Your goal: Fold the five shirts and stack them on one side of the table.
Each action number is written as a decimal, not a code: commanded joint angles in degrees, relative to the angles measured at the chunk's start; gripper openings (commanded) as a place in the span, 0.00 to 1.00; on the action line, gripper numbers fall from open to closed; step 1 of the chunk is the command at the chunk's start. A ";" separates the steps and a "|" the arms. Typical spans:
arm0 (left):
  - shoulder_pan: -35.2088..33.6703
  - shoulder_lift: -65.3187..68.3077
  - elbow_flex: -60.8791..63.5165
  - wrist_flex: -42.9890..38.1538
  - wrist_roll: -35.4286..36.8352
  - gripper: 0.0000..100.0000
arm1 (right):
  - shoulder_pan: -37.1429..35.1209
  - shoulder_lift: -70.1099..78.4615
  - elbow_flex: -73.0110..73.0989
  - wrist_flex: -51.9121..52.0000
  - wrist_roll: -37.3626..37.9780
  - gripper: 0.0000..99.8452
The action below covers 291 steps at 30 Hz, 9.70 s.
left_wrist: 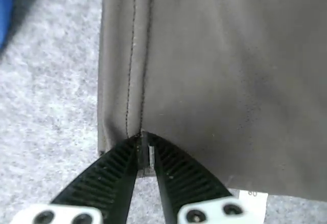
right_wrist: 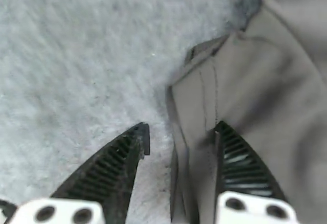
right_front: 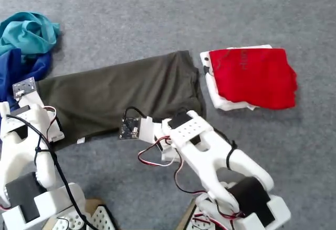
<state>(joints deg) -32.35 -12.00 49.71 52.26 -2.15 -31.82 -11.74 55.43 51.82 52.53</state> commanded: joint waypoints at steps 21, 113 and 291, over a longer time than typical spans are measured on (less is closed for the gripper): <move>-0.75 0.09 0.84 -0.79 0.00 0.03 | 5.45 18.33 -15.34 -2.37 -0.26 0.01; -0.75 0.00 1.63 -0.97 -2.02 0.03 | 23.12 57.19 -92.44 19.16 -19.60 0.01; 28.09 46.24 -118.55 48.79 11.69 0.03 | 20.40 -25.63 -26.15 -8.00 -32.88 0.01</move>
<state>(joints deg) 1.23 35.21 -70.64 99.47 12.26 -2.99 -42.59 34.77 39.87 18.95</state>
